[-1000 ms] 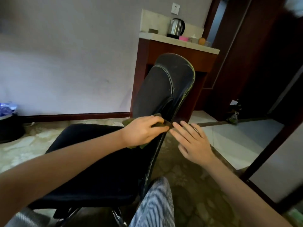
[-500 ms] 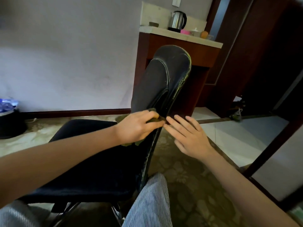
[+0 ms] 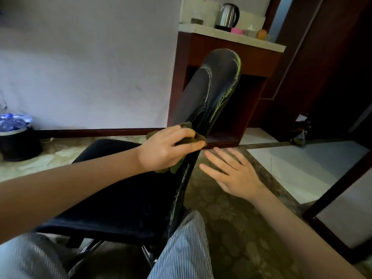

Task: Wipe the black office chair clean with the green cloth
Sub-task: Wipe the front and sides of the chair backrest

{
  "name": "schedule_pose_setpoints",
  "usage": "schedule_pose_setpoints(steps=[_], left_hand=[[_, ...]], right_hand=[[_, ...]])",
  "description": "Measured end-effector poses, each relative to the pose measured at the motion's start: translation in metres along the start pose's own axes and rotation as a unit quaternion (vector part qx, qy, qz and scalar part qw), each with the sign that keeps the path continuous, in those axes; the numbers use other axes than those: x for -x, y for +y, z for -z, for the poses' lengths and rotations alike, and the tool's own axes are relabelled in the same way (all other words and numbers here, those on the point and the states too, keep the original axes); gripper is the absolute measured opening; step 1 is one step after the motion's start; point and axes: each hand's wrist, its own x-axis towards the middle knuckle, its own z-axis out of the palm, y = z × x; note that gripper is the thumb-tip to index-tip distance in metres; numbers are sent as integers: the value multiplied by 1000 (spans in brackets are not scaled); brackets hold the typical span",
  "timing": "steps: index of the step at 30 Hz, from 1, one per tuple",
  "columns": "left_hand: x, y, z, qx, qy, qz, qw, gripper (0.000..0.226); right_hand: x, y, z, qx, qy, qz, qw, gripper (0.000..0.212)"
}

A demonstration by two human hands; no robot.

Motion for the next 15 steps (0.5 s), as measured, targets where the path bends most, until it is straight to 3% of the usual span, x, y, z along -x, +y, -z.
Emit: schedule_pose_setpoints(steps=[8, 12, 15], left_hand=[[56, 12, -13, 4, -52, 16, 999, 45], [47, 6, -1, -11, -51, -9, 999, 41], [32, 1, 8, -14, 0, -2, 1000, 37]], right_hand=[[5, -16, -9, 19, -26, 104, 994, 63], [-3, -13, -4, 11, 1, 79, 997, 59], [-16, -10, -1, 8, 14, 40, 999, 49]])
